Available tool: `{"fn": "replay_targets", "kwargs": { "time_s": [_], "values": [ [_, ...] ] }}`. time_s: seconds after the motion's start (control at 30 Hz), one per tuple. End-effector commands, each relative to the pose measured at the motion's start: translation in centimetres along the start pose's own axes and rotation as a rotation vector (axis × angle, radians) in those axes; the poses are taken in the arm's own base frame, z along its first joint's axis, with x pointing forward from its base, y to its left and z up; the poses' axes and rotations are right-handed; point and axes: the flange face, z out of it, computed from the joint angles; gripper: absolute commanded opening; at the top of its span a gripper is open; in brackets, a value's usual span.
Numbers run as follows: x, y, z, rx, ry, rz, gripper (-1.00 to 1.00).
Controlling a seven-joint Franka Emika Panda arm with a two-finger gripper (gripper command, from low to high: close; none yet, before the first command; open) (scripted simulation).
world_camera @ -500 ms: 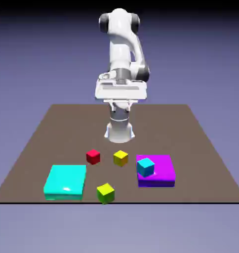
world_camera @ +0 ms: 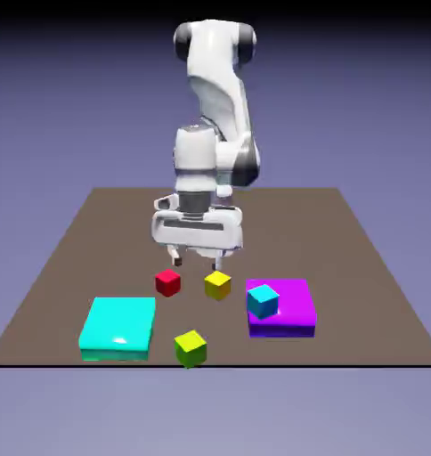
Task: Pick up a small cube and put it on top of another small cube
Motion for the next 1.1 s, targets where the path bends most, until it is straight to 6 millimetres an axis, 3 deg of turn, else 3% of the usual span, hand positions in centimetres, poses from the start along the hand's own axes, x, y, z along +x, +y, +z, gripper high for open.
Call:
{"fn": "replay_targets", "kwargs": {
  "time_s": [0.0, 0.37, 0.4, 0.53, 0.57, 0.6, 0.73, 0.9, 1.07],
  "values": [
    [0.3, -0.2, 1.1, -0.031, -0.019, 0.036, 0.00],
    [4.5, 0.0, 13.9, -0.370, -0.213, 0.453, 0.00],
    [4.5, 0.0, 13.9, -0.370, -0.213, 0.453, 0.00],
    [3.0, 1.9, 20.4, -0.370, -0.213, 0.453, 0.00],
    [3.0, 1.9, 20.4, -0.370, -0.213, 0.453, -1.00],
    [3.0, 1.9, 20.4, -0.370, -0.213, 0.453, -1.00],
    [4.0, -0.2, 13.6, -0.371, -0.214, 0.433, -1.00],
    [-6.0, -2.3, 7.2, -0.400, -0.234, 0.003, -1.00],
    [-15.6, -1.4, 1.0, -0.438, -0.227, -0.418, -1.00]
  ]
}}
